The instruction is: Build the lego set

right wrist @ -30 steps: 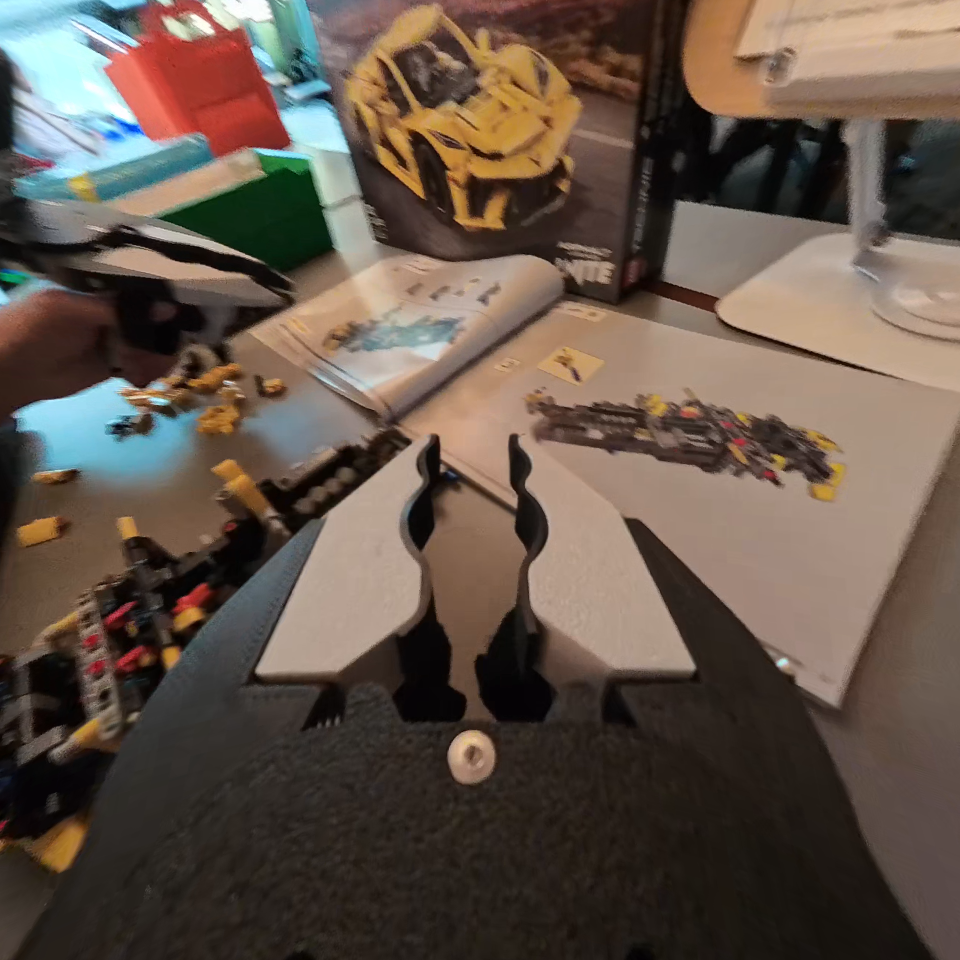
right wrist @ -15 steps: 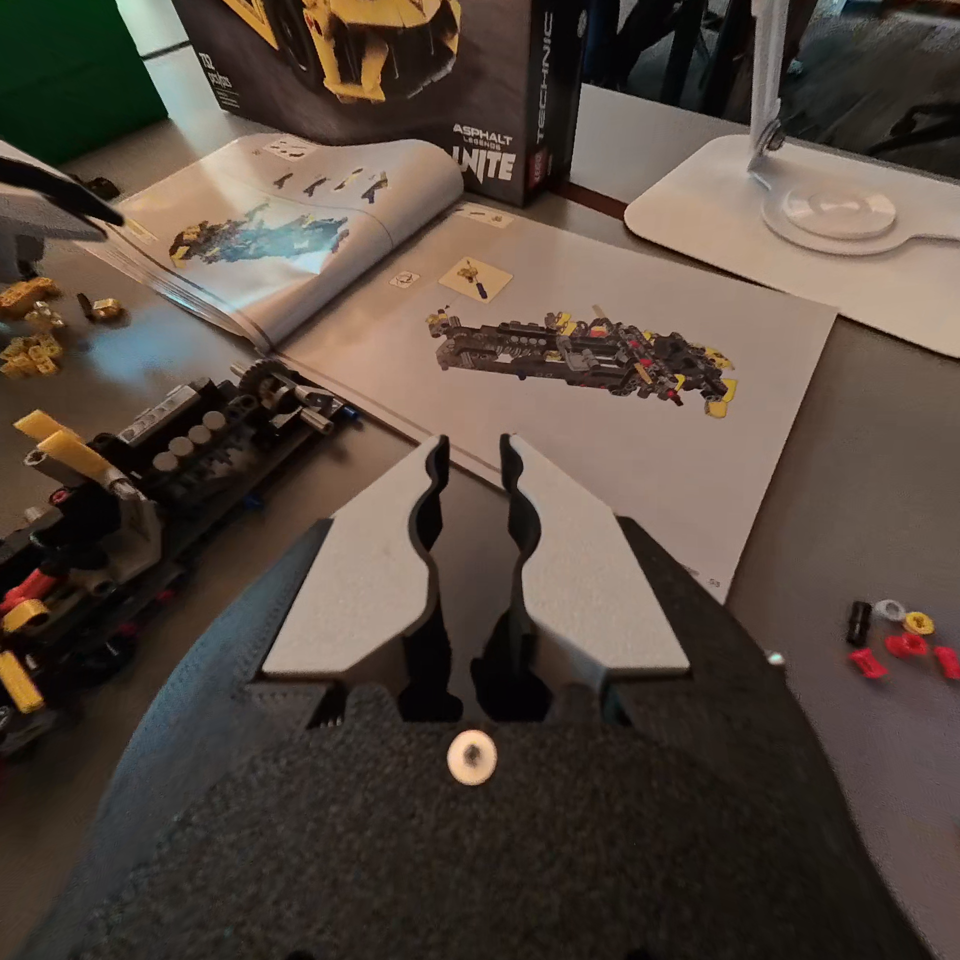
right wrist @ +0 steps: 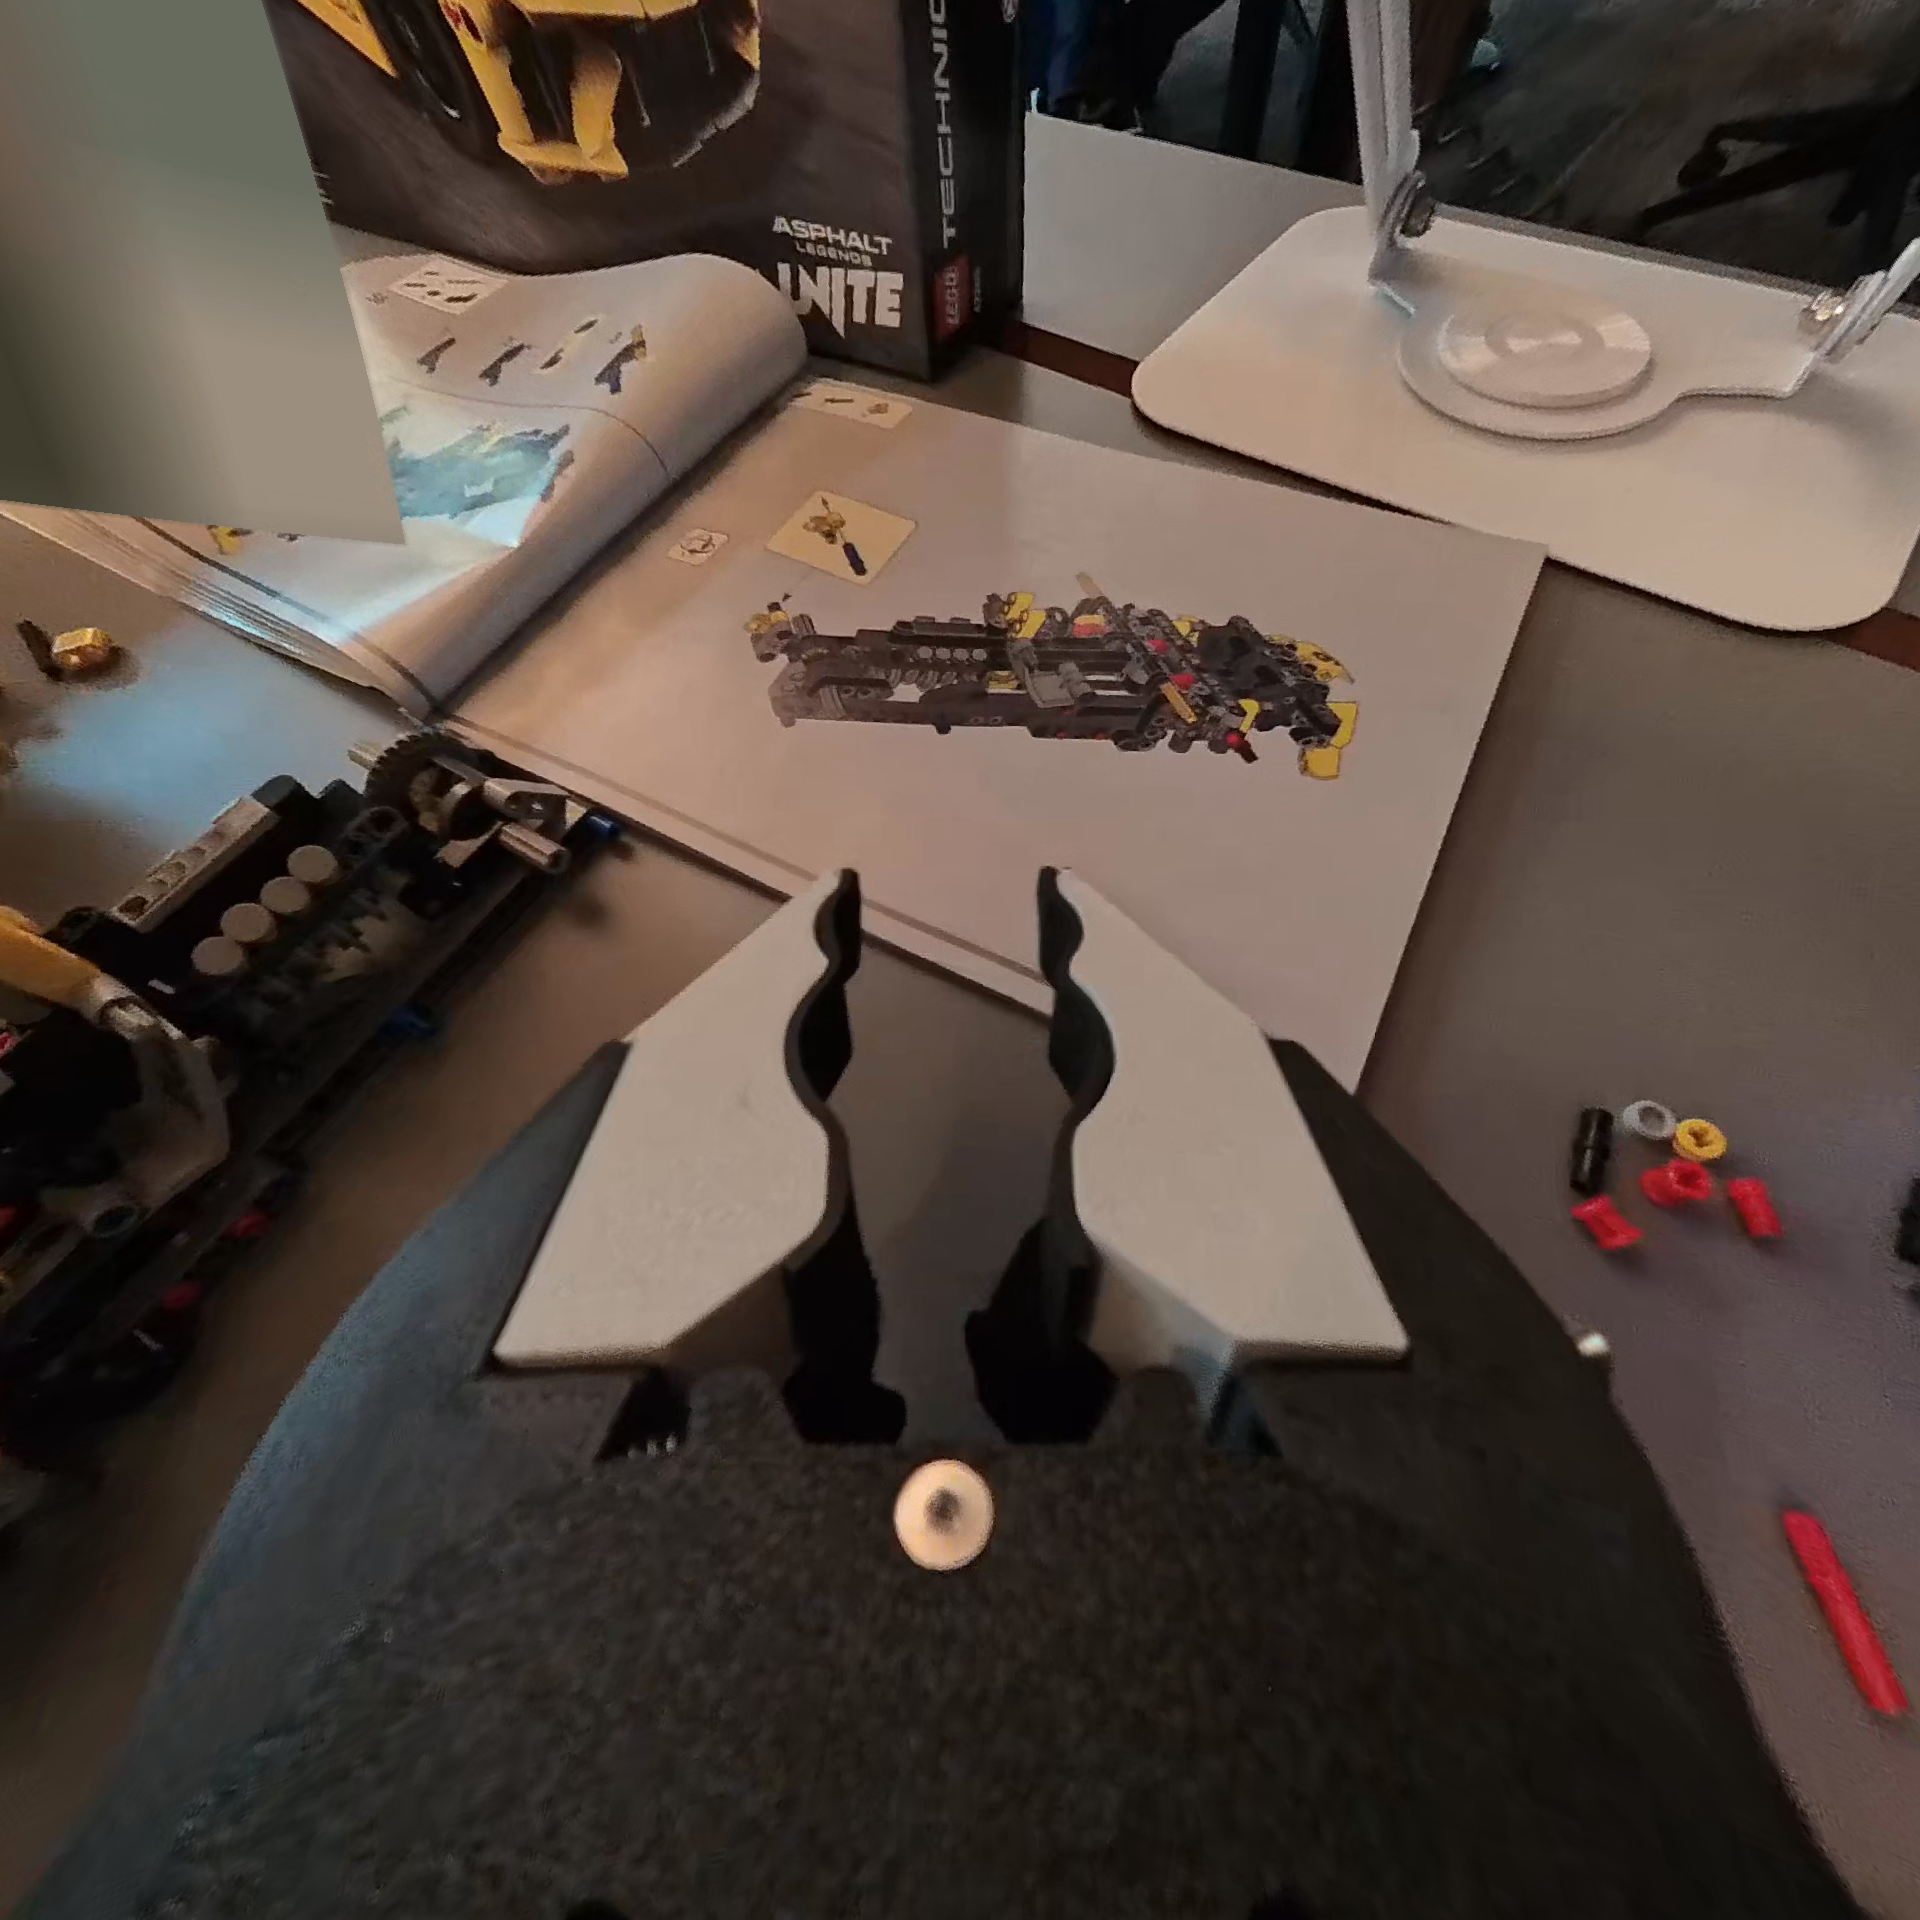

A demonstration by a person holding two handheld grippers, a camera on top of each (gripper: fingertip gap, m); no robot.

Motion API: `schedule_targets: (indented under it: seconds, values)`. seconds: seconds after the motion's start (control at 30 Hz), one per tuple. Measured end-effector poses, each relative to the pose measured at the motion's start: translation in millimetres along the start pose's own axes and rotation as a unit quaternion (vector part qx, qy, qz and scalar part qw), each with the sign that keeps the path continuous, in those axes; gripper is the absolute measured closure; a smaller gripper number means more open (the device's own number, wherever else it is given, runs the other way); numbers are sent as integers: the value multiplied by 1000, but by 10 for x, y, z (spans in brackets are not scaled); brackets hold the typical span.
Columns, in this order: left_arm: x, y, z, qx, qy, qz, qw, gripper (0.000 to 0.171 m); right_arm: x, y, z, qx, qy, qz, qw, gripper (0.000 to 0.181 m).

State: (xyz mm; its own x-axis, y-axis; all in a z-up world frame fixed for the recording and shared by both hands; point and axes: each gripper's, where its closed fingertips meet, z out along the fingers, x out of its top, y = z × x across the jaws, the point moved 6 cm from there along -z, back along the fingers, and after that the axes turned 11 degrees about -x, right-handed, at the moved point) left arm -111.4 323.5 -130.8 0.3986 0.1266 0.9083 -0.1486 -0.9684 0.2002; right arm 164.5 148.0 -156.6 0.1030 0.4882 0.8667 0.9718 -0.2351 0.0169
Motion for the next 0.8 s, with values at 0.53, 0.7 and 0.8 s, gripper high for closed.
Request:
schedule_targets:
  seconds: [0.53,0.7,0.8]
  values:
    - [84,155,20,-11,22,51,998,166,-32,-43,18,19,-13,8,1000,141]
    - [78,104,37,4,22,25,999,166,-5,-26,-3,21,-2,18,1000,143]
    - [85,94,45,16,25,21,999,166,-7,-28,-2,21,-2,16,1000,143]
